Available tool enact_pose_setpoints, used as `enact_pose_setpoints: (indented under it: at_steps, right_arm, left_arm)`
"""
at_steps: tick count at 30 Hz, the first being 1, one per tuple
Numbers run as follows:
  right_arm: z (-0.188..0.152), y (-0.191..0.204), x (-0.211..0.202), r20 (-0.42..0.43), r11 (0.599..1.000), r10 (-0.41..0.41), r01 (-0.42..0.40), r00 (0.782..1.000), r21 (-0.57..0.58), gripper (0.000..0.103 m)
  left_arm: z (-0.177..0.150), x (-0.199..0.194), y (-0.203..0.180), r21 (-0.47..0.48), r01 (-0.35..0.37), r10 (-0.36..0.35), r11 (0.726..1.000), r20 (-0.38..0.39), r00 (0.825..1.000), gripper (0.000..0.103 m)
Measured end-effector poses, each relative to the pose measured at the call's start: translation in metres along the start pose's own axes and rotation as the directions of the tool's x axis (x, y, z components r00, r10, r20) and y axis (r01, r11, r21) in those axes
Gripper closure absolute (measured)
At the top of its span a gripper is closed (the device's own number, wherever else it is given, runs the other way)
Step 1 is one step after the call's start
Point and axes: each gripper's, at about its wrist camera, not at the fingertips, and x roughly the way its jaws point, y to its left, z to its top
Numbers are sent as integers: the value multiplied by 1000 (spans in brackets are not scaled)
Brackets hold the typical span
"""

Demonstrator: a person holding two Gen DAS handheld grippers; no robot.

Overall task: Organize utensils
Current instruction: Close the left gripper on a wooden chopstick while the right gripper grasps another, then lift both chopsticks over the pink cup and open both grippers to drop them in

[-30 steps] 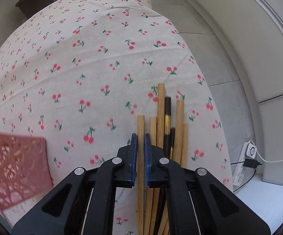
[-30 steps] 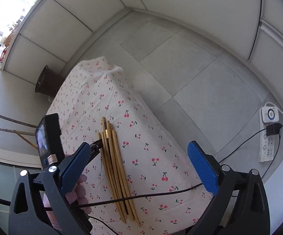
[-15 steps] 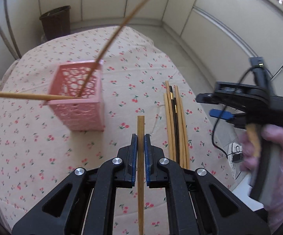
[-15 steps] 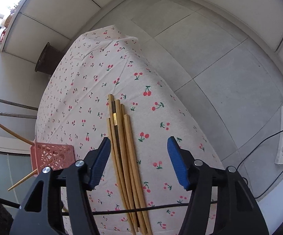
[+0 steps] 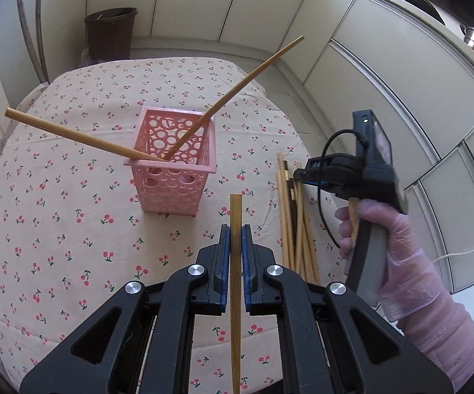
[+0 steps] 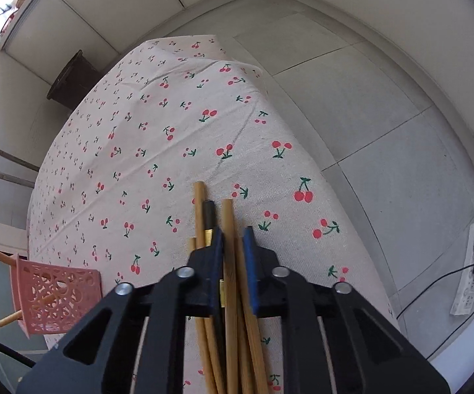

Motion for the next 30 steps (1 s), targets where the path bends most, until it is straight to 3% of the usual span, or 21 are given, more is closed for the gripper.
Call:
enact_pose_setpoints:
  at_steps: [6,14,22,30]
  right_arm:
    - [-6,-4,-17,40,1000,14,-14,999,-18,95]
    - [-26,-9,-80,132,995,96,-95,987,-14,95]
    - [-58,0,-157,240,980,195,-182,951,-75,95]
    - [-100,26,-211,324,954,268,-202,907,-222,95]
  left_arm:
    - [-4,-9,-8,28,17,-17,999,18,1000,97]
    - [-6,-29,-17,54,24,-29,998,79,996,97]
    - [-16,-55,-22,93,2,-17,996,154,988,97]
    - [-36,-86,1,16,-20,17,1000,213,977,97]
